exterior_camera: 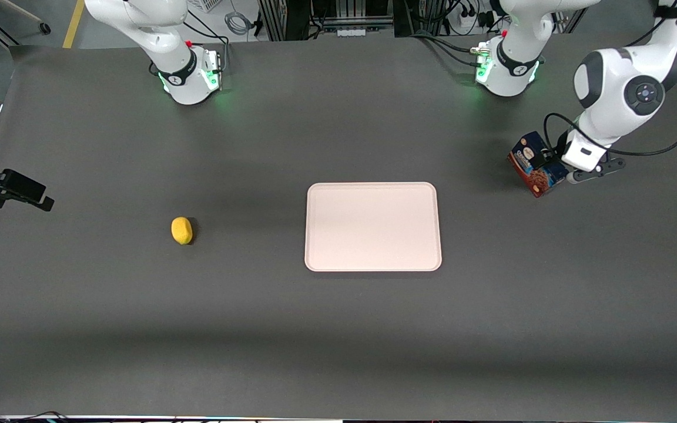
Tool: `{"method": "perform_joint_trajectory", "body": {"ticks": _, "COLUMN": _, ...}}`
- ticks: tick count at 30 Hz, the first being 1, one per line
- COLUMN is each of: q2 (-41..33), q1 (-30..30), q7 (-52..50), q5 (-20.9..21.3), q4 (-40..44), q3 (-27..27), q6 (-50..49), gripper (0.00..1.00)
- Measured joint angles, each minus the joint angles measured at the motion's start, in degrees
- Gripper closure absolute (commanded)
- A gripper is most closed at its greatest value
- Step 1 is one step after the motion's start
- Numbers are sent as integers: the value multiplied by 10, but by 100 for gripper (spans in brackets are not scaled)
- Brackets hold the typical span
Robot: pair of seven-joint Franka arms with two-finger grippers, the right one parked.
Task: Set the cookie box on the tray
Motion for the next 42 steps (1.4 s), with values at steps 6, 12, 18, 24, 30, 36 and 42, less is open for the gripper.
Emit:
{"method": "perform_joint_trajectory", "body": {"ticks": 6, "q2": 1, "q1": 0, "q7": -1, "q5": 0, "q4": -2, "q3": 0, "q6": 4, "gripper": 91}}
{"method": "perform_joint_trajectory", "body": {"ticks": 12, "q2": 0, "q1": 0, "q7": -9, "q5": 0, "q4": 1, "q3": 0, "q6": 4, "gripper": 91}}
{"method": "perform_joint_trajectory", "body": {"ticks": 18, "q2": -4, "q1": 0, "q7": -11, "q5": 0, "q4": 30, "q3": -1, "q6": -23, "gripper": 91}}
{"method": "perform_joint_trajectory", "body": {"ticks": 24, "q2": -27, "q1": 0, "q7": -17, "q5": 0, "q4": 139, "q3": -12, "q6": -172, "gripper": 90}}
{"method": "perform_joint_trajectory", "body": {"ticks": 30, "q2": -47, "q1": -1, "q7": -42, "q5": -4, "q4": 290, "q3": -50, "q6": -335, "gripper": 90}}
{"method": "perform_joint_trajectory", "body": {"ticks": 36, "q2": -39, "q1": -2, "q7": -63, "q5": -26, "q4": 411, "q3": -110, "q6": -426, "gripper": 90}}
{"method": "perform_joint_trajectory", "body": {"ticks": 42, "q2": 17, "q1": -5, "q7": -97, "q5": -35, "q4": 499, "q3": -196, "q6": -456, "gripper": 89}}
